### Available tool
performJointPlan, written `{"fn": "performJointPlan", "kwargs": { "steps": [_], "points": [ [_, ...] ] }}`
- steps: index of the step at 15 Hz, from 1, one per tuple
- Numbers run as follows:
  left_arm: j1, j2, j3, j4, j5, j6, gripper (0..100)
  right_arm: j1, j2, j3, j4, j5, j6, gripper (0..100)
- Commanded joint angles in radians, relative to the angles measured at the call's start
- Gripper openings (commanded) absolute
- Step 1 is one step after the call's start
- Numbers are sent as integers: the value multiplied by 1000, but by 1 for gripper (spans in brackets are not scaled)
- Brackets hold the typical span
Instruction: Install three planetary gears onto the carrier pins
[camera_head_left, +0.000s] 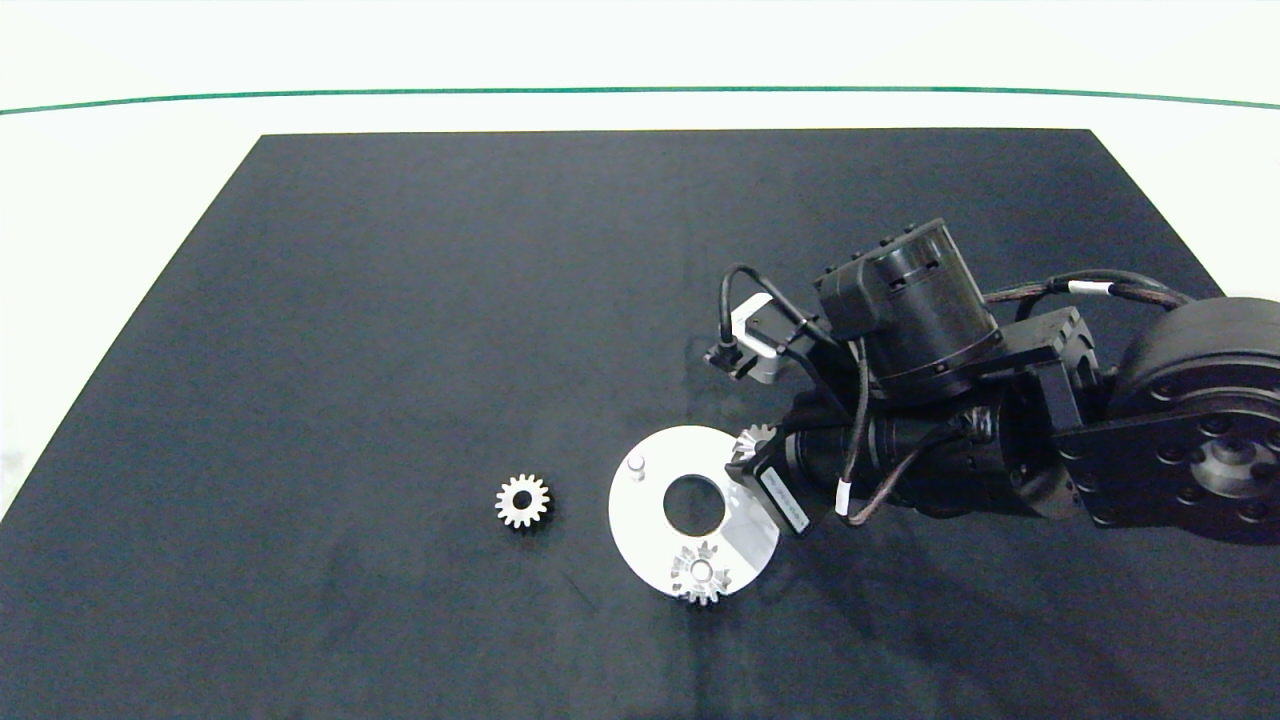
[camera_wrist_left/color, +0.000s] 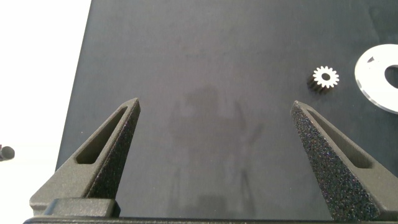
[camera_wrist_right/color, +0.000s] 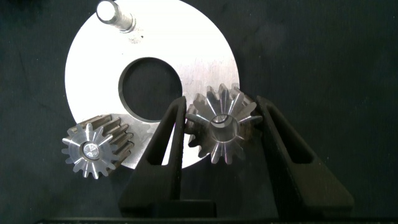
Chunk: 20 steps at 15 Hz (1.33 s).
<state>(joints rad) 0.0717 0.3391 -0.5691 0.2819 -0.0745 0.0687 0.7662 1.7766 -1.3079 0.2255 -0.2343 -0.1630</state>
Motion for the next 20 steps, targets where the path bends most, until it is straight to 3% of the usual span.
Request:
{"fn": "performJointPlan", "kwargs": {
  "steps": [1, 10, 11, 20],
  "points": [
    [0, 0, -1, 2, -1, 0, 100, -2, 1, 1, 1, -2, -1, 4],
    [-1, 4, -8, 0, -1, 0, 100, -2, 21, -8, -5, 0, -3, 4],
    [-1, 4, -6, 0, -1, 0, 100, -2, 23, -7, -5, -2, -3, 100],
    [-4, -2, -5, 0, -1, 0, 100, 7, -16, 4, -5, -2, 2, 100]
  ]
}}
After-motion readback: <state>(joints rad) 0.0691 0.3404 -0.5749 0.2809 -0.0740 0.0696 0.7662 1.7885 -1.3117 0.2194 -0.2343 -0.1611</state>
